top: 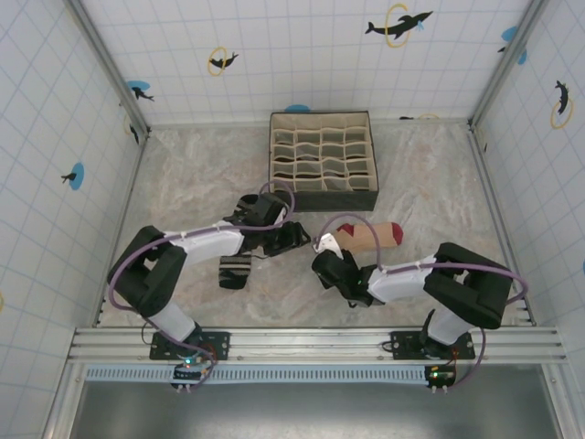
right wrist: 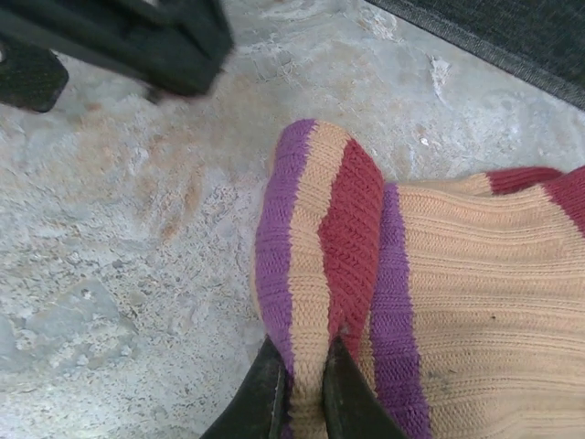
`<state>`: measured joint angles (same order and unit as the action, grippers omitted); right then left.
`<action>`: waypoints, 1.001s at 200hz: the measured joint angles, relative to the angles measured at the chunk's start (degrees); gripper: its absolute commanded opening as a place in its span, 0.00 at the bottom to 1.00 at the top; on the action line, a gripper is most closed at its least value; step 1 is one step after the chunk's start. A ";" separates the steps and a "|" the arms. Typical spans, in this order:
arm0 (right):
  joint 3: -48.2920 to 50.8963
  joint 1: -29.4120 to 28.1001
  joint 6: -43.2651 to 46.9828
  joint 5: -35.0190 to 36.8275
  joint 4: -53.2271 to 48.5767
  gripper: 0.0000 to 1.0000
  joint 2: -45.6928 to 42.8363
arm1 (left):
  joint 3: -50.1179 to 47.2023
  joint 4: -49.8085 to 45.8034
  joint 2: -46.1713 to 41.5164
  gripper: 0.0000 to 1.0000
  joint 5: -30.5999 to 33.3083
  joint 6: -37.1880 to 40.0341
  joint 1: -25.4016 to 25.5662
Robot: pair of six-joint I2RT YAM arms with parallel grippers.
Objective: Roll the socks
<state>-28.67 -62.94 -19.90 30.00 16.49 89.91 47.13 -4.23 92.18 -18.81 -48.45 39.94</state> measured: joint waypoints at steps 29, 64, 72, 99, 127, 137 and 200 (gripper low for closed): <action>2.75 3.08 -2.38 -6.05 4.11 0.00 -1.88 | -2.45 2.49 -3.54 0.72 2.19 0.00 -0.15; 5.31 7.65 -6.10 -14.62 8.92 0.00 -2.97 | -4.96 5.70 -4.61 0.71 2.82 -0.07 -0.15; 6.14 8.68 -7.02 -16.65 10.36 0.00 -3.26 | -5.42 6.25 -4.61 0.71 2.80 -0.22 -0.15; 9.18 12.41 -10.54 -23.76 15.52 0.00 -3.98 | -6.73 8.28 -4.61 0.69 2.27 -1.14 -0.15; 11.93 16.65 -14.93 -31.98 20.81 0.00 -4.07 | -8.13 11.34 -4.28 0.67 0.42 -2.73 -0.13; 13.09 18.38 -16.85 -35.12 22.77 0.00 -4.07 | -8.33 12.17 -3.93 0.67 0.04 -3.02 0.07; 17.44 25.94 -29.68 -48.48 30.97 0.00 -2.40 | -8.26 17.22 0.17 0.62 -1.16 -3.63 3.93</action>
<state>-11.22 -36.99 -49.58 -18.48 47.46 87.50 38.87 12.99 92.36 -19.97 -52.07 43.88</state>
